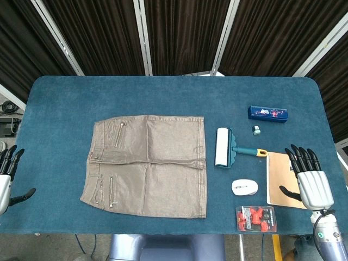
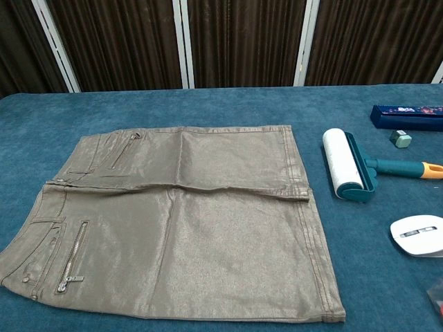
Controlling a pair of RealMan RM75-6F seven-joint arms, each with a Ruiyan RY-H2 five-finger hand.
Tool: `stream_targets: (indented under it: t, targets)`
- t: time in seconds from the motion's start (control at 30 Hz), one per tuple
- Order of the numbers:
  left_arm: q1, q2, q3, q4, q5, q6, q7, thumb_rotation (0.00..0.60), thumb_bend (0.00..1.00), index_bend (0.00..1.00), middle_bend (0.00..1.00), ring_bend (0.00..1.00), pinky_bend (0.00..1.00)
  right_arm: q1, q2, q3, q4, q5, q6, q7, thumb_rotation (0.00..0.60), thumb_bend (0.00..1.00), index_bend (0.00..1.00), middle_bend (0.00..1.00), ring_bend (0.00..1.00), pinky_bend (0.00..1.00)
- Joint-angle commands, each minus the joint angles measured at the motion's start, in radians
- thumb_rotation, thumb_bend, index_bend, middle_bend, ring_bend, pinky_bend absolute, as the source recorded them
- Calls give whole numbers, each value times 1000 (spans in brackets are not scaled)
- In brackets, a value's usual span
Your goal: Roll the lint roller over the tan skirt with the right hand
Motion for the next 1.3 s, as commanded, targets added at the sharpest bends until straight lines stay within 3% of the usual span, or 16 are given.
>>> stream_targets:
  t: [0.03, 0.23, 0.47, 0.53, 0.7, 0.8, 0.97, 1.3]
  targets:
    - [-1, -1, -1, 1, -3, -4, 1, 600, 0, 0, 0, 0, 0, -1, -7, 9, 12, -4, -3, 14, 600, 0, 0, 0, 0, 0]
    - [-5, -7, -5, 6, -14, -15, 9, 600, 0, 0, 0, 0, 0, 28, -21, 20, 37, 15, -80, 46, 600, 0, 0, 0, 0, 0]
    - [-23, -22, -23, 25, -55, -53, 21, 600, 0, 0, 0, 0, 0, 180, -60, 70, 143, 98, -367, 30, 600, 0, 0, 10, 0, 4]
    - [-29, -26, -33, 27, -78, -67, 26, 600, 0, 0, 0, 0, 0, 227, -86, 90, 189, 126, -442, 20, 600, 0, 13, 61, 14, 38]
    - [-41, -39, -48, 36, -116, -88, 48, 600, 0, 0, 0, 0, 0, 325, -183, 129, 323, 174, -575, 8, 600, 73, 181, 248, 171, 267]
    - [-46, -46, -51, 43, -133, -101, 57, 600, 0, 0, 0, 0, 0, 362, -228, 136, 388, 198, -638, 3, 600, 154, 222, 285, 208, 288]
    - [-52, -53, -59, 59, -162, -116, 65, 600, 0, 0, 0, 0, 0, 403, -291, 138, 471, 217, -698, -7, 600, 195, 244, 319, 248, 321]
    - [-59, -59, -64, 73, -185, -132, 67, 600, 0, 0, 0, 0, 0, 434, -326, 124, 481, 206, -726, -13, 600, 211, 247, 320, 249, 323]
